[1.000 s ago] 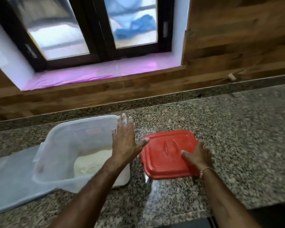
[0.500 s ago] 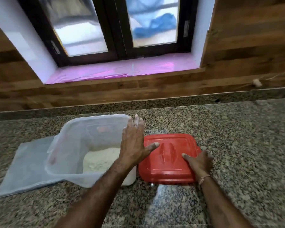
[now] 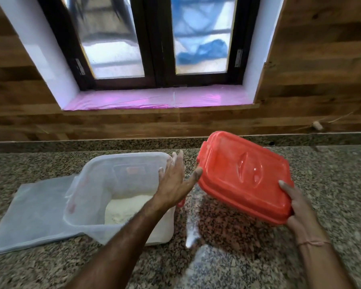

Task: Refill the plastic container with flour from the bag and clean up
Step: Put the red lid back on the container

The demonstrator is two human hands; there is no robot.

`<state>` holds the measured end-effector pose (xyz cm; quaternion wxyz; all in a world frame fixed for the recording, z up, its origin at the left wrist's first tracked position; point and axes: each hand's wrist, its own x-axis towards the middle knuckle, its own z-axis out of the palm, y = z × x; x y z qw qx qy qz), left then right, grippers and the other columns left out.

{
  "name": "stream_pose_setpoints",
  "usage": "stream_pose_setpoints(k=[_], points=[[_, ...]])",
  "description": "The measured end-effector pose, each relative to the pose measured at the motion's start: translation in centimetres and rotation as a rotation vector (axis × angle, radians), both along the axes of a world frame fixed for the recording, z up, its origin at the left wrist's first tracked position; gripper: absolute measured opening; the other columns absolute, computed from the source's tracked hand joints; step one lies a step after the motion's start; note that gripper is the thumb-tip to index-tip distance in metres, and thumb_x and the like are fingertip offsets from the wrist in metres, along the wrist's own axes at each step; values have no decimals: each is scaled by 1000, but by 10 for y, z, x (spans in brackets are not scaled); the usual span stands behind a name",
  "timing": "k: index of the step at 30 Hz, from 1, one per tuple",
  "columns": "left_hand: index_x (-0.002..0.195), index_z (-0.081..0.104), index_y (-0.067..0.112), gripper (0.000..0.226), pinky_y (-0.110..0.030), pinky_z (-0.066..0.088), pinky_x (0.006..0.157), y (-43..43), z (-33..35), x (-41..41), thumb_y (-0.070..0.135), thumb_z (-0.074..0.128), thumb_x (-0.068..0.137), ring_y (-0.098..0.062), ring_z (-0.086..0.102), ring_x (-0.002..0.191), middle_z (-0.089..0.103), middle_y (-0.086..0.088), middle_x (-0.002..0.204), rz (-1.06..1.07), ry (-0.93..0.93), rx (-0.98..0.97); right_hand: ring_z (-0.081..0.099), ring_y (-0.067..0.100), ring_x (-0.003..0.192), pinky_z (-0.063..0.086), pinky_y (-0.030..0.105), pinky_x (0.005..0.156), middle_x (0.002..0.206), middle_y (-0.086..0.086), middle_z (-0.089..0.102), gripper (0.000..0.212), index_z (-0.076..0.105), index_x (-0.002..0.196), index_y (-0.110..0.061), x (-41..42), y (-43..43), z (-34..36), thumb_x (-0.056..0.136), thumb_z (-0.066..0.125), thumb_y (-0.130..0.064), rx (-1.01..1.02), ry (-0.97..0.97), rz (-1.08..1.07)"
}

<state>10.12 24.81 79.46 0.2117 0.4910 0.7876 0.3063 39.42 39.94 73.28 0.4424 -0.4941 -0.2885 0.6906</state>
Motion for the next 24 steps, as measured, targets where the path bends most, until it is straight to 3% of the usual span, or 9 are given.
stream_pose_setpoints(k=[4,7,8,10,14,16,18,20,24], points=[[162,6,42,97,-59,35,118,-24,45,-20,88,35,82,-23,28,154,14,0,172,24,-394,271,71,36,112,60,59,83,125,12,73,55,60,138,-29,-35,-21,60,85,76,-28,155,68,173],[156,31,38,65,-34,62,87,-55,72,-55,62,49,98,-11,68,117,55,0,148,125,-499,475,75,32,105,62,55,82,118,13,76,53,62,136,-20,-92,-50,91,85,76,-24,243,85,304],[154,37,37,60,-31,62,82,-69,73,-72,55,53,99,-10,71,109,58,3,142,185,-498,519,76,30,101,63,51,80,116,14,76,50,63,133,-17,-113,-60,97,85,76,-22,268,57,312],[155,34,39,67,-40,60,89,-100,68,-105,55,60,96,-15,67,113,52,5,147,291,-472,516,77,29,96,63,45,76,113,15,77,46,67,126,-16,-155,-82,103,83,80,-22,332,-29,319],[155,29,47,87,-53,50,106,-152,33,-169,79,60,79,-25,57,130,46,1,156,440,-401,318,75,23,92,63,40,80,105,6,76,26,68,107,-24,-224,-127,96,85,80,-23,482,-290,290],[148,28,57,92,-59,46,108,-167,9,-194,94,56,68,-30,52,137,46,1,157,487,-394,218,73,20,95,63,40,81,109,3,74,32,66,117,-24,-244,-148,89,87,77,-30,539,-398,319],[146,25,58,95,-60,42,111,-174,-13,-208,98,53,64,-32,46,141,43,-1,160,531,-410,178,71,13,92,62,29,72,111,0,71,43,61,130,-20,-252,-165,82,91,73,-34,554,-481,342],[152,28,49,99,-56,48,108,-178,-12,-203,92,55,68,-29,52,136,46,-2,157,528,-471,195,63,1,83,52,11,55,108,-5,65,49,54,139,-16,-253,-175,76,95,69,-32,576,-545,338],[159,29,30,88,-48,52,105,-177,-4,-194,68,58,86,-26,58,127,52,-5,152,502,-528,238,63,1,79,49,8,47,101,-7,61,55,48,146,-11,-255,-180,68,98,65,-31,565,-580,317]])
